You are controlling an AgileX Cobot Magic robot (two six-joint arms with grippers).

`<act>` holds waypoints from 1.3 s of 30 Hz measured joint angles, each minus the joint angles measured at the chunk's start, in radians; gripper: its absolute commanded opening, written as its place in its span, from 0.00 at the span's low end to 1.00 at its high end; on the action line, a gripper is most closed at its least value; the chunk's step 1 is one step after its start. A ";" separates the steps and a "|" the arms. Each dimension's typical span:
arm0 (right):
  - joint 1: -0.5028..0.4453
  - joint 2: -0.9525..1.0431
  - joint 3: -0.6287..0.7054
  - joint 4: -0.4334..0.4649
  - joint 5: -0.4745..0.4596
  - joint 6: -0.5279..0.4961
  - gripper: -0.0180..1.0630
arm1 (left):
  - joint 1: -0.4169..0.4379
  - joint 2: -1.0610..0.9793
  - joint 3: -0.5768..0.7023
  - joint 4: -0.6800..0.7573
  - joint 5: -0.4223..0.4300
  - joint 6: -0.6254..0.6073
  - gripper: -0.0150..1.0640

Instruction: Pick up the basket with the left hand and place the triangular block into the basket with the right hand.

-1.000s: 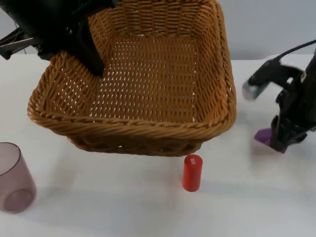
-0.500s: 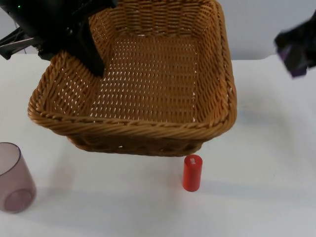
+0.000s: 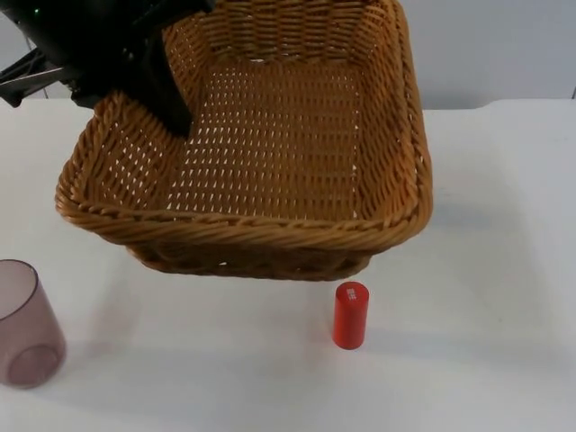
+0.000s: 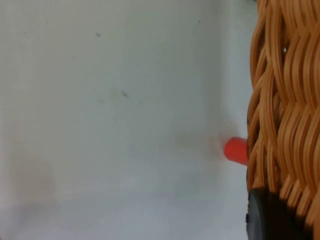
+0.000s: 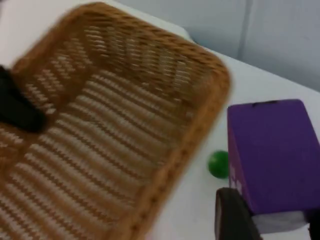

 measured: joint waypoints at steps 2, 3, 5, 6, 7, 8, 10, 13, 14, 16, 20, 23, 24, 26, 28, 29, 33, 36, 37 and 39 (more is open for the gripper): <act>0.052 0.007 0.000 0.000 -0.030 0.000 0.02 | 0.000 0.000 0.000 -0.030 0.000 0.000 0.01; 0.052 0.007 0.000 0.000 -0.030 0.000 0.02 | 0.000 0.000 0.000 -0.030 0.000 0.000 0.01; 0.093 0.027 0.000 0.000 -0.064 0.000 0.02 | 0.000 0.000 0.000 -0.073 0.000 0.000 0.01; 0.110 0.039 0.000 0.002 -0.078 0.006 0.02 | 0.000 0.000 0.000 -0.094 0.000 0.000 0.01; 0.123 0.055 0.000 0.002 -0.089 0.011 0.02 | 0.000 0.000 0.000 -0.119 0.000 0.000 0.01; 0.123 0.055 0.000 0.002 -0.089 0.011 0.02 | 0.000 0.000 0.000 -0.119 0.000 0.000 0.01; 0.141 0.088 0.000 0.002 -0.102 0.016 0.02 | -0.003 0.000 0.000 -0.136 0.000 -0.002 0.01; 0.155 0.131 -0.012 0.002 -0.099 0.016 0.02 | -0.012 0.000 0.000 -0.138 -0.003 -0.010 0.01; 0.158 0.154 -0.024 0.002 -0.098 0.018 0.02 | -0.019 0.000 0.000 -0.138 -0.005 -0.020 0.01; 0.158 0.192 -0.058 0.002 -0.086 0.018 0.02 | -0.033 0.000 0.000 -0.133 -0.015 -0.039 0.01; 0.158 0.258 -0.131 0.002 -0.029 0.013 0.02 | -0.060 0.000 0.000 -0.123 -0.031 -0.064 0.01; 0.158 0.295 -0.162 0.002 0.012 0.005 0.02 | -0.069 0.000 0.000 -0.107 -0.037 -0.084 0.01; 0.158 0.308 -0.174 0.002 0.032 -0.002 0.02 | -0.072 0.000 0.000 -0.098 -0.040 -0.094 0.01; 0.158 0.335 -0.185 0.002 0.057 -0.007 0.02 | -0.072 0.000 0.000 -0.072 -0.042 -0.110 0.01; 0.158 0.343 -0.187 0.002 0.068 -0.011 0.02 | -0.072 0.000 0.000 -0.063 -0.042 -0.115 0.01; 0.158 0.352 -0.189 0.002 0.078 -0.011 0.02 | -0.072 0.000 0.000 -0.053 -0.042 -0.120 0.01; 0.158 0.361 -0.191 0.002 0.099 -0.014 0.02 | -0.072 0.000 0.000 -0.037 -0.042 -0.128 0.01; 0.158 0.375 -0.191 0.000 0.103 -0.016 0.02 | -0.072 0.000 0.000 -0.033 -0.042 -0.130 0.01; 0.158 0.379 -0.191 0.000 0.105 -0.016 0.02 | -0.072 0.000 0.000 -0.033 -0.042 -0.130 0.01; 0.158 0.387 -0.193 0.000 0.104 -0.016 0.02 | -0.072 0.000 0.000 -0.033 -0.042 -0.130 0.01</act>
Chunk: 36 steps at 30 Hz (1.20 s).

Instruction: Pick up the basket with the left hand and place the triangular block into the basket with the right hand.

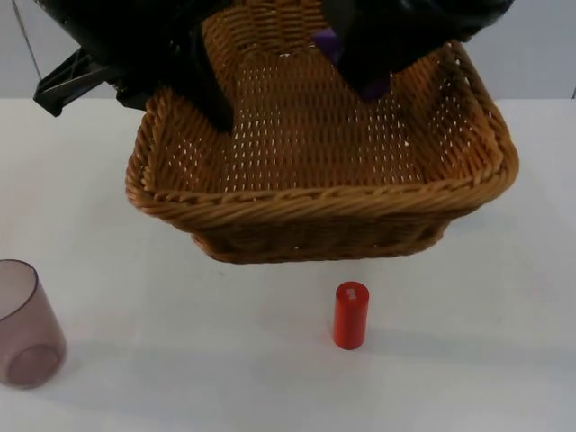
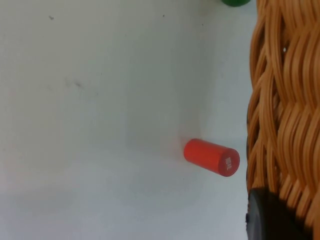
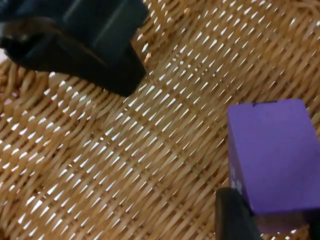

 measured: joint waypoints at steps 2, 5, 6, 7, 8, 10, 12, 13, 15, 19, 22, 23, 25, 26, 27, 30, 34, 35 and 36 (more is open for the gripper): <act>0.000 0.013 0.000 0.000 0.010 -0.002 0.02 | 0.000 0.000 0.000 0.002 0.000 -0.001 0.01; 0.000 0.028 0.000 0.000 0.015 -0.002 0.02 | 0.000 0.000 0.000 0.002 0.000 -0.001 0.01; 0.000 0.032 0.000 0.000 0.017 -0.002 0.02 | 0.000 0.000 0.000 0.002 0.000 -0.001 0.01; 0.000 0.035 0.000 0.000 0.017 -0.002 0.02 | 0.000 0.000 0.000 0.002 0.000 -0.001 0.01; 0.000 0.036 0.000 0.000 0.017 -0.004 0.02 | 0.000 0.000 0.000 0.002 0.000 -0.001 0.01; 0.000 0.036 0.000 0.000 0.017 -0.004 0.02 | 0.000 0.000 0.000 0.002 0.000 -0.001 0.01; 0.000 0.041 0.000 0.000 0.017 -0.006 0.02 | 0.000 0.000 0.000 0.002 -0.001 -0.001 0.01; 0.002 0.043 -0.001 0.000 0.014 -0.006 0.02 | 0.000 0.000 0.000 0.002 -0.002 -0.001 0.01; 0.008 0.047 -0.001 0.000 0.014 -0.011 0.02 | 0.000 0.000 0.000 0.002 -0.004 -0.001 0.01; 0.026 0.068 -0.001 0.000 0.014 -0.018 0.02 | 0.000 0.000 0.000 0.004 -0.005 -0.001 0.01; 0.034 0.076 -0.001 0.000 0.014 -0.026 0.02 | 0.000 0.000 0.002 0.011 -0.009 -0.001 0.01; 0.034 0.078 -0.001 0.000 0.014 -0.026 0.02 | 0.000 0.000 0.002 0.011 -0.009 -0.001 0.01; 0.034 0.078 -0.001 0.000 0.014 -0.030 0.02 | 0.000 0.000 0.002 0.011 -0.009 -0.001 0.01; 0.034 0.078 -0.001 0.000 0.014 -0.029 0.04 | 0.000 0.000 0.002 0.011 -0.009 -0.001 0.01; 0.034 0.078 -0.001 0.000 0.014 -0.029 0.07 | 0.000 0.000 0.002 0.011 -0.009 -0.001 0.01; 0.034 0.078 -0.001 0.000 0.014 -0.029 0.20 | 0.000 0.000 0.002 0.011 -0.011 0.001 0.01; 0.034 0.078 -0.001 0.000 0.006 -0.029 0.72 | 0.000 0.000 0.002 0.011 -0.011 0.001 0.01; 0.034 0.078 -0.001 0.000 -0.003 -0.029 0.72 | 0.000 0.000 0.002 0.011 -0.014 0.001 0.01; 0.034 0.078 -0.003 0.000 -0.012 -0.032 0.84 | 0.000 0.000 0.002 0.011 -0.014 0.001 0.01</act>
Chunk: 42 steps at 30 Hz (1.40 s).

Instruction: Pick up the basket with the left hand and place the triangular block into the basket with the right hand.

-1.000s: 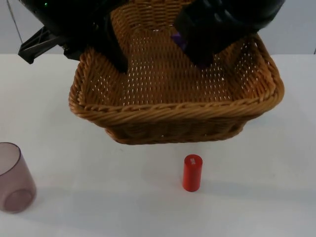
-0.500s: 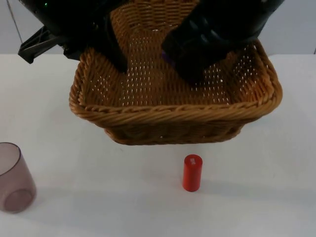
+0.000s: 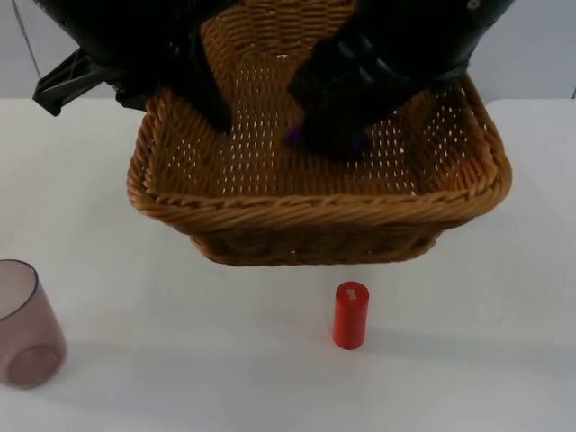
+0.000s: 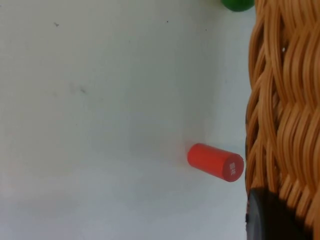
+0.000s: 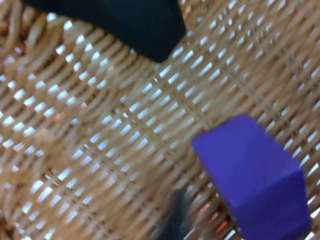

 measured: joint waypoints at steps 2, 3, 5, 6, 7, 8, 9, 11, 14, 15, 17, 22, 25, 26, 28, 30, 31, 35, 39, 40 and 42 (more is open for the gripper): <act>0.000 0.000 -0.011 0.000 -0.002 -0.005 0.98 | 0.000 0.002 0.000 0.000 -0.002 0.000 0.01; 0.000 0.000 -0.011 0.000 -0.002 -0.005 0.98 | 0.000 0.002 0.000 0.000 -0.002 0.000 0.01; 0.000 0.000 -0.017 0.000 -0.004 -0.006 0.98 | 0.000 0.002 0.000 0.000 -0.002 0.000 0.01; 0.000 -0.002 -0.018 0.000 -0.006 -0.006 0.98 | 0.000 0.002 0.000 0.000 -0.002 0.000 0.01; 0.000 -0.002 -0.018 0.000 -0.006 -0.006 0.98 | 0.000 0.002 0.000 0.000 -0.002 0.000 0.01; 0.000 -0.007 -0.021 0.000 -0.006 -0.007 0.98 | 0.000 0.002 0.000 0.001 -0.002 0.000 0.01; 0.000 -0.024 -0.022 0.000 -0.006 -0.007 0.98 | 0.000 0.002 0.000 0.005 0.002 0.000 0.01; 0.000 -0.067 -0.022 0.000 -0.006 -0.007 0.98 | 0.000 0.002 0.000 0.008 0.009 0.000 0.01; 0.000 -0.122 -0.022 0.000 -0.001 -0.007 0.98 | 0.000 0.002 0.000 0.010 0.011 0.000 0.01; 0.000 -0.156 -0.022 0.000 0.001 -0.007 0.98 | 0.000 0.002 0.000 0.010 0.013 0.000 0.01; 0.000 -0.192 -0.022 0.000 0.001 -0.007 0.98 | 0.000 0.002 0.000 0.010 0.013 0.000 0.01; -0.028 -0.338 -0.022 -0.030 0.001 0.055 0.98 | 0.000 0.002 0.000 0.012 0.013 0.000 0.01; -0.103 -0.431 -0.023 -0.049 0.002 0.085 0.98 | 0.000 0.002 0.000 0.012 0.013 0.000 0.01; -0.103 -0.431 -0.023 -0.049 0.002 0.085 0.98 | 0.000 0.002 0.000 0.012 0.013 0.000 0.01; -0.178 -0.510 -0.023 -0.056 0.010 0.095 0.98 | 0.000 0.002 0.000 0.012 0.013 0.000 0.01; -0.238 -0.565 -0.023 -0.058 0.038 0.097 0.98 | 0.000 0.002 0.000 0.015 0.001 0.000 0.01; -0.238 -0.565 -0.023 -0.058 0.038 0.097 0.98 | 0.000 0.002 0.000 0.015 0.001 0.000 0.01; -0.308 -0.658 -0.025 -0.062 0.131 0.086 0.98 | 0.000 0.002 0.000 0.022 -0.054 0.004 0.01; -0.316 -0.718 -0.025 -0.078 0.204 0.082 0.98 | 0.008 0.013 0.000 0.022 -0.070 0.004 0.01; -0.316 -0.739 -0.025 -0.081 0.223 0.082 0.98 | 0.015 0.026 0.000 0.022 -0.065 0.012 0.01; -0.316 -0.761 -0.025 -0.083 0.235 0.082 0.98 | 0.024 0.041 0.000 0.022 -0.060 0.023 0.01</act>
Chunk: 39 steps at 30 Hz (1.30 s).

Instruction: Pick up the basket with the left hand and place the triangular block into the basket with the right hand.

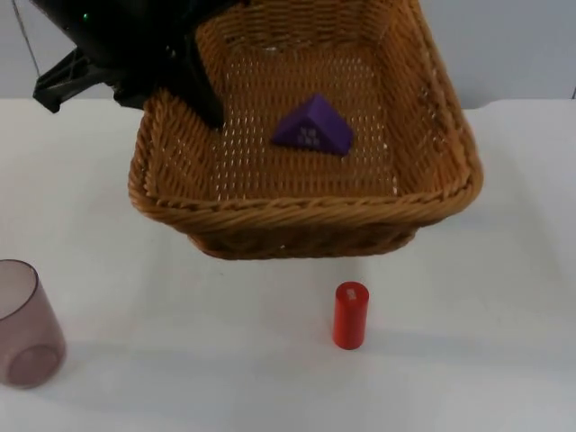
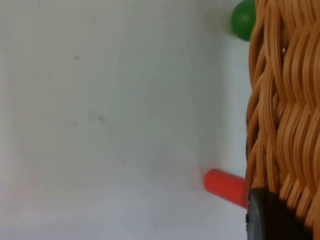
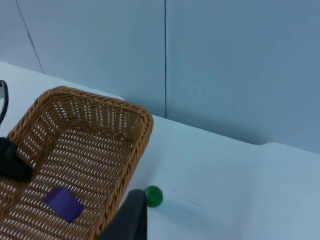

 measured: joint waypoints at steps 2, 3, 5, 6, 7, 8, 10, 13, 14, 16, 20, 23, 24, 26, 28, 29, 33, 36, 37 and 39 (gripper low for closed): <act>0.000 -0.040 0.000 0.000 0.017 0.000 0.98 | 0.023 0.040 0.000 0.000 0.011 0.031 0.01; 0.000 -0.061 0.000 -0.002 0.027 0.006 0.98 | 0.038 0.064 0.000 0.000 0.019 0.054 0.01; 0.000 -0.081 0.000 -0.008 0.039 0.011 0.98 | 0.052 0.089 0.000 0.000 0.024 0.086 0.01; 0.000 -0.103 0.000 -0.027 0.065 0.026 0.98 | 0.069 0.108 0.000 0.000 0.023 0.105 0.01; 0.000 -0.118 0.000 -0.047 0.086 0.035 0.98 | 0.093 0.135 0.000 -0.016 0.023 0.144 0.01; 0.000 -0.131 -0.002 -0.070 0.108 0.045 0.98 | 0.106 0.148 0.000 -0.024 0.023 0.165 0.01; 0.000 -0.139 -0.002 -0.086 0.129 0.057 0.98 | 0.120 0.162 0.000 -0.042 0.023 0.188 0.01; 0.000 -0.155 -0.002 -0.114 0.177 0.075 0.98 | 0.168 0.218 -0.033 -0.061 0.023 0.254 0.01; 0.000 -0.157 -0.002 -0.117 0.187 0.082 0.98 | 0.177 0.235 -0.049 -0.063 0.021 0.265 0.01; 0.000 -0.157 -0.002 -0.117 0.193 0.089 0.98 | 0.185 0.251 -0.065 -0.063 0.015 0.272 0.01; 0.000 -0.157 -0.002 -0.117 0.201 0.098 0.98 | 0.195 0.298 -0.130 -0.073 0.000 0.309 0.01; 0.000 -0.157 -0.002 -0.117 0.211 0.100 0.98 | 0.205 0.359 -0.183 -0.106 -0.017 0.344 0.01; 0.000 -0.157 -0.002 -0.117 0.215 0.104 0.98 | 0.210 0.376 -0.191 -0.116 -0.022 0.355 0.01; 0.000 -0.157 -0.002 -0.117 0.217 0.104 0.98 | 0.212 0.390 -0.195 -0.121 -0.028 0.372 0.01; 0.000 -0.157 -0.002 -0.117 0.221 0.108 0.98 | 0.214 0.419 -0.200 -0.138 -0.044 0.397 0.01; 0.000 -0.157 -0.002 -0.117 0.222 0.108 0.98 | 0.215 0.433 -0.202 -0.141 -0.054 0.406 0.01; 0.000 -0.157 -0.002 -0.117 0.222 0.114 0.98 | 0.215 0.468 -0.204 -0.149 -0.082 0.444 0.01; 0.000 -0.157 -0.002 -0.121 0.222 0.116 0.98 | 0.216 0.491 -0.208 -0.150 -0.093 0.460 0.01; 0.000 -0.157 -0.002 -0.121 0.222 0.116 0.98 | 0.221 0.512 -0.217 -0.158 -0.093 0.469 0.01; 0.000 -0.157 -0.002 -0.126 0.222 0.116 0.98 | 0.233 0.537 -0.234 -0.190 -0.075 0.495 0.01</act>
